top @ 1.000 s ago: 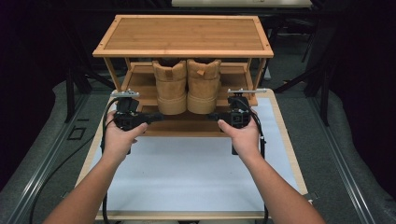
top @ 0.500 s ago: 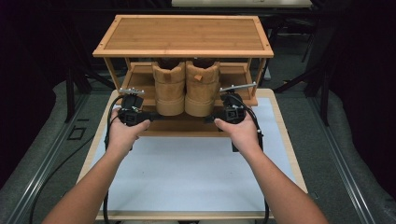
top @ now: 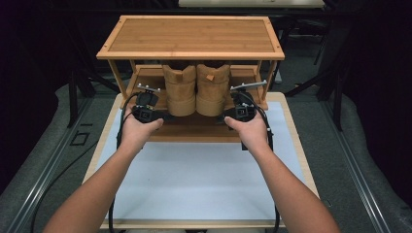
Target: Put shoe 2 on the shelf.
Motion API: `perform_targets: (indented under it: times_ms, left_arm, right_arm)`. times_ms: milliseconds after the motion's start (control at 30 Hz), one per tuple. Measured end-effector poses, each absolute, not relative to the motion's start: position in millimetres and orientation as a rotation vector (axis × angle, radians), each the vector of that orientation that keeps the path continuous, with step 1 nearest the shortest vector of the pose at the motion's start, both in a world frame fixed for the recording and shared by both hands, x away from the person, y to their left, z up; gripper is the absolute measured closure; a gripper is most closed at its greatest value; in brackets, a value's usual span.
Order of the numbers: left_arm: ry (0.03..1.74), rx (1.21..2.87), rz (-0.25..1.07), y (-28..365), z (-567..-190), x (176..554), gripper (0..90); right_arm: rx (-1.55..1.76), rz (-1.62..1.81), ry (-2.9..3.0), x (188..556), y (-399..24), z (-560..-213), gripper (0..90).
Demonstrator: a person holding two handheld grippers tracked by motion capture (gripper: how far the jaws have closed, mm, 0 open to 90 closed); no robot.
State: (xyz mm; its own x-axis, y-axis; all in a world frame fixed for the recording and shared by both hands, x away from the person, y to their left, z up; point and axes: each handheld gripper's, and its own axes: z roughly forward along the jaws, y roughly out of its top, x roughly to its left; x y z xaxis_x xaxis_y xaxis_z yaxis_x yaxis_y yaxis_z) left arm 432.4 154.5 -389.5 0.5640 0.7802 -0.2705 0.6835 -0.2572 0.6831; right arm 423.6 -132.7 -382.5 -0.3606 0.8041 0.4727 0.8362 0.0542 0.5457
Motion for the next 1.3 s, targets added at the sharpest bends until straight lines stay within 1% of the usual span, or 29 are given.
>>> perform_targets:
  times_ms: [233, 400, 833, 1033, 1300]
  left_arm:
    - [1.245, 1.987, 0.179, 158, -394, 445, 90.0]
    - [1.248, 1.987, 0.138, 155, -397, 449, 90.0]
    - [1.251, 1.981, 0.132, 153, -402, 451, 90.0]
    - [1.24, 1.988, 0.151, 155, -402, 448, 89.4]
    - [1.186, 1.975, 0.127, 167, -403, 432, 86.7]
  right_arm:
    - [-1.779, -1.216, -2.259, 433, -125, -388, 90.0]
    - [-1.789, -1.179, -2.256, 436, -125, -389, 90.0]
    - [-1.793, -1.172, -2.251, 438, -129, -393, 89.1]
    - [-1.787, -1.166, -2.28, 436, -129, -394, 87.6]
    - [-1.77, -1.212, -2.277, 425, -142, -400, 87.2]
